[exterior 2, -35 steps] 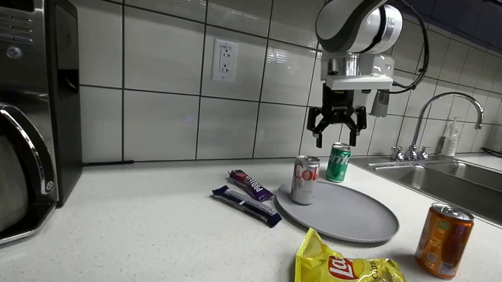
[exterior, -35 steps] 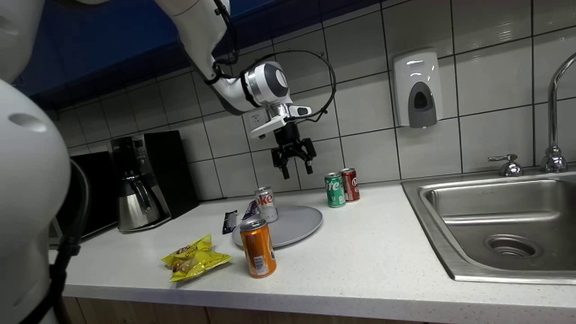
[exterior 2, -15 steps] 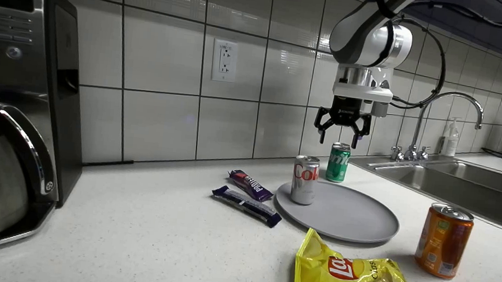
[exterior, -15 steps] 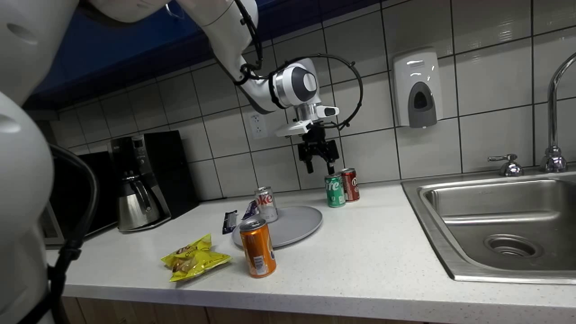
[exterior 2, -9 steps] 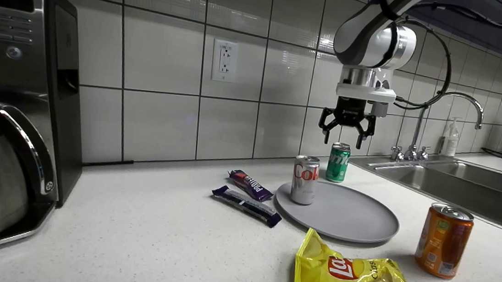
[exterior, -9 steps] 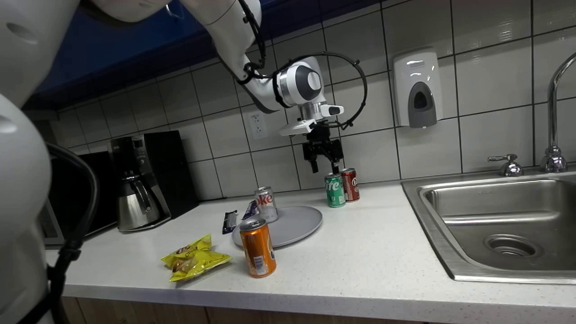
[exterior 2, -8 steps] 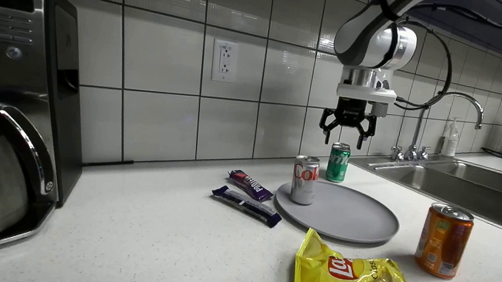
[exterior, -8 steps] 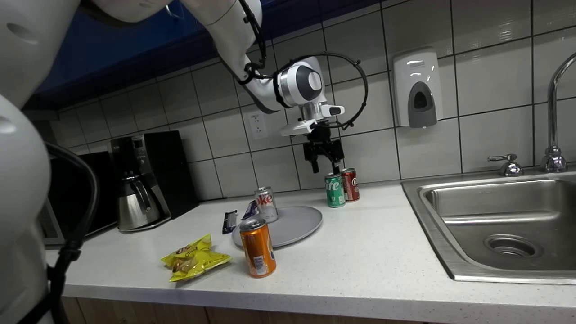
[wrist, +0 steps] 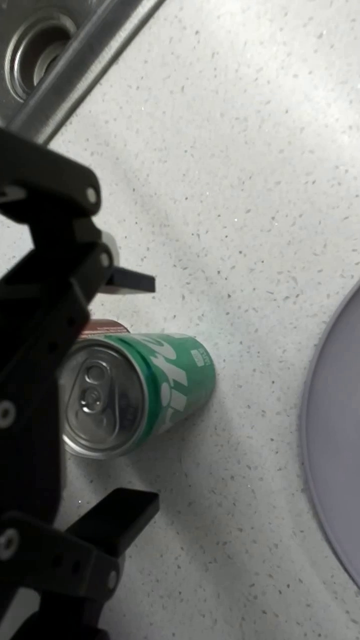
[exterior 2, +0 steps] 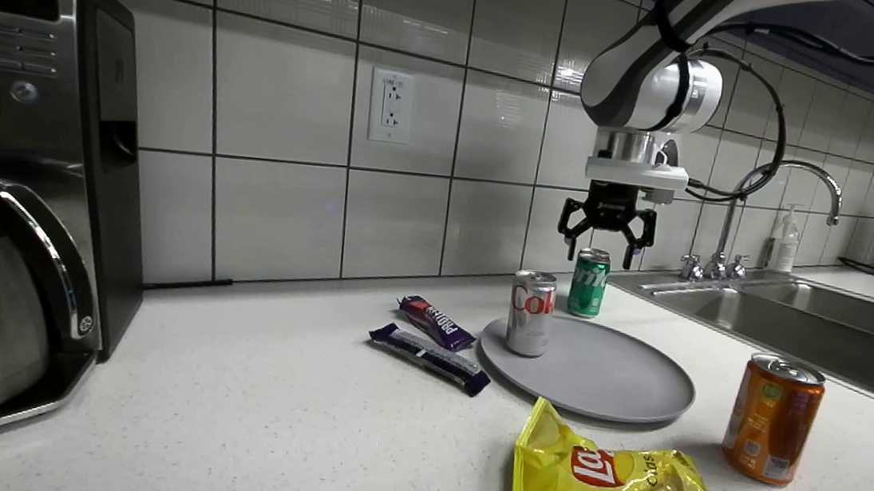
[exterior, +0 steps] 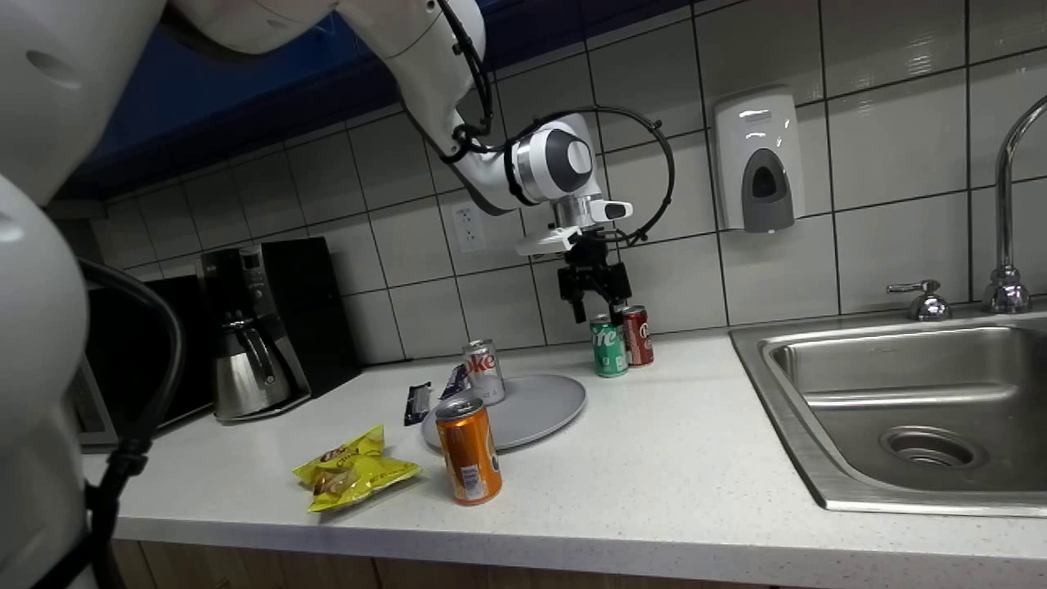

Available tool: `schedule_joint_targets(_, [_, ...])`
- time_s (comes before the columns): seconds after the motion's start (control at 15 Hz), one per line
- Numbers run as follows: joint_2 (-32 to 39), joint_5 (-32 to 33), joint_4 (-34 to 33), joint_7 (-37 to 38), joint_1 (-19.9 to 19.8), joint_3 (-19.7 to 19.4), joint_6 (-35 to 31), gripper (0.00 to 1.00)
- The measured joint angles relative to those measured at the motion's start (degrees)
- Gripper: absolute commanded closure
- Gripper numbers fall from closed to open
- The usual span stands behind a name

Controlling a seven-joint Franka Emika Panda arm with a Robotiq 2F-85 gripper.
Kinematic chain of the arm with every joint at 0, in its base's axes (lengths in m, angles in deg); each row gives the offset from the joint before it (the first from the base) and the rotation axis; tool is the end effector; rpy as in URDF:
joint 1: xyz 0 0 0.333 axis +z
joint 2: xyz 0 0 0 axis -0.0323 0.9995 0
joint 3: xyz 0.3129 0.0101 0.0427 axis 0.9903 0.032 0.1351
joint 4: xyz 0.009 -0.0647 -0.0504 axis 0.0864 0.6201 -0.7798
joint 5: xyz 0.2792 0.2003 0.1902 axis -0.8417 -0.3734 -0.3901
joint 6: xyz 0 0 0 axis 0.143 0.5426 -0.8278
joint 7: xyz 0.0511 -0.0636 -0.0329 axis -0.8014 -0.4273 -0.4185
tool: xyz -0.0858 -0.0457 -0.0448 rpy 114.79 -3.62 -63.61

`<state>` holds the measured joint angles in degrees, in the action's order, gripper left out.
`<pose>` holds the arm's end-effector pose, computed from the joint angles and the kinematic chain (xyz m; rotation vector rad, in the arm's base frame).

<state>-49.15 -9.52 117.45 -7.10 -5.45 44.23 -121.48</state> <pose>0.6846 -0.1214 0.3012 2.9899 -0.8887 0.0447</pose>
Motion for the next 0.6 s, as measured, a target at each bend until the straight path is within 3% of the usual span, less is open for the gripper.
schedule_joint_targets(0.6, [1.6, 0.0, -1.9, 0.8, -0.1, -0.5, 0.0, 0.0])
